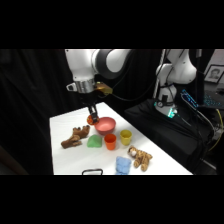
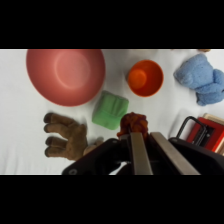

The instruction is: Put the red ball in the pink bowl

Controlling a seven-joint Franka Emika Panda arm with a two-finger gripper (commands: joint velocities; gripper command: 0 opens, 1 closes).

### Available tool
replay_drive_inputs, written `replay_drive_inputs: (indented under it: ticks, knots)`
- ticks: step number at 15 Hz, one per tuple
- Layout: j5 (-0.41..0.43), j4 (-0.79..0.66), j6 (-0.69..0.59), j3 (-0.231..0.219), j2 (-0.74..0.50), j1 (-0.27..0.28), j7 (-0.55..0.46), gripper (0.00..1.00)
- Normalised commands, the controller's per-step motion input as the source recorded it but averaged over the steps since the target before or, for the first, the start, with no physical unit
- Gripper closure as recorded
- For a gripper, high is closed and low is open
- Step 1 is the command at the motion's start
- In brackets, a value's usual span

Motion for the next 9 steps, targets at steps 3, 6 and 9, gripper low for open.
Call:
replay_drive_inputs:
  ticks: [3, 6, 9]
  knots:
    - [0.162, -0.44, 0.24, -0.071, -0.36, -0.116, -0.22, 0.98]
    - [0.121, -0.38, 0.26, -0.074, -0.29, -0.093, -0.19, 0.98]
    - [0.074, -0.36, 0.26, -0.064, -0.24, -0.065, -0.14, 0.98]
